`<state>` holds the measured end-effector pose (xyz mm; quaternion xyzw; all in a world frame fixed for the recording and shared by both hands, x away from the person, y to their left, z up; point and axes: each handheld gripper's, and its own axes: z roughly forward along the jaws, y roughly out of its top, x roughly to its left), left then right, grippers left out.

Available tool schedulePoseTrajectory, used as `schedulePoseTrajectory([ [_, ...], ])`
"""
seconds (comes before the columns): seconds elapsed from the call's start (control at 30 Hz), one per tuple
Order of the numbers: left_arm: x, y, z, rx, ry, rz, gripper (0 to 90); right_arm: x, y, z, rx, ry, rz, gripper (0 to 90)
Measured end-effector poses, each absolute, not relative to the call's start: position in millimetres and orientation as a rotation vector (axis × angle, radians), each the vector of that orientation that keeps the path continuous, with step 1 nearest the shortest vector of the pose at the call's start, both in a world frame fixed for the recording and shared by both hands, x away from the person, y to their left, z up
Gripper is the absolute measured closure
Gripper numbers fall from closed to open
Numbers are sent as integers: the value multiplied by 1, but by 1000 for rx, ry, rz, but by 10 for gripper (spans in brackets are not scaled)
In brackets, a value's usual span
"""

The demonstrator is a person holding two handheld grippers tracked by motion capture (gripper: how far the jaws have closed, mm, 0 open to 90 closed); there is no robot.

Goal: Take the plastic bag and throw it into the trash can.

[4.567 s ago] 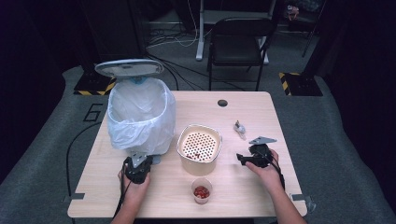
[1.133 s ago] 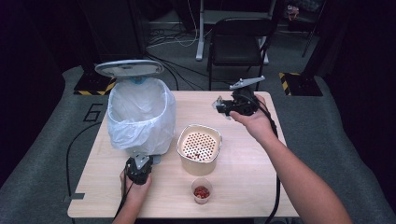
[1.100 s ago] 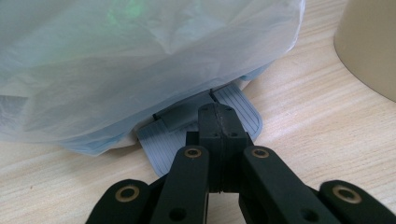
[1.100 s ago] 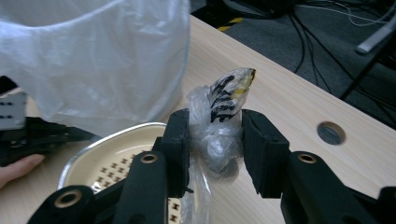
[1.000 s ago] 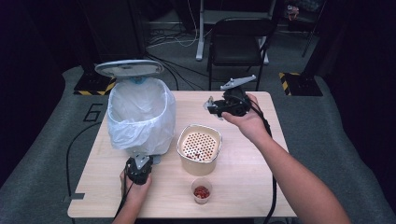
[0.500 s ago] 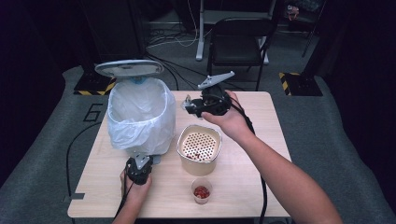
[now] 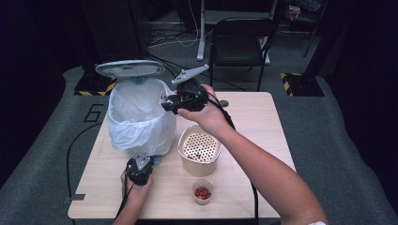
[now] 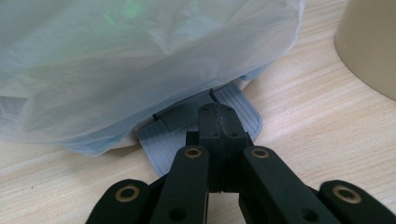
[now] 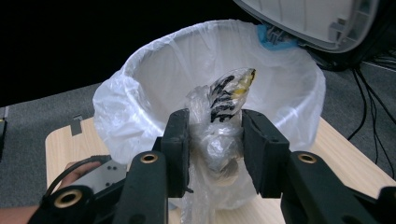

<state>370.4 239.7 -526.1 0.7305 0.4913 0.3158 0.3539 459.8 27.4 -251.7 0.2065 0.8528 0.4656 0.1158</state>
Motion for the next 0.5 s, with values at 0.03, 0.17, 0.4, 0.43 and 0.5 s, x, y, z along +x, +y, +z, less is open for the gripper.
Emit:
schedulePoseTrajectory([
  [0.03,370,240,-526,1889,1270,816,900,460,27,-252,605,2498,1364,630],
  [0.17,370,240,-525,1903,1274,808,900,467,47,-255,604,2506,1357,630],
  [0.4,370,240,-525,1903,1274,806,900,478,75,-265,587,2509,1317,629],
  [0.43,370,240,-525,1901,1275,803,900,479,77,-266,589,2511,1314,629],
  [0.5,370,240,-525,1903,1275,805,900,481,85,-271,595,2505,1304,629],
])
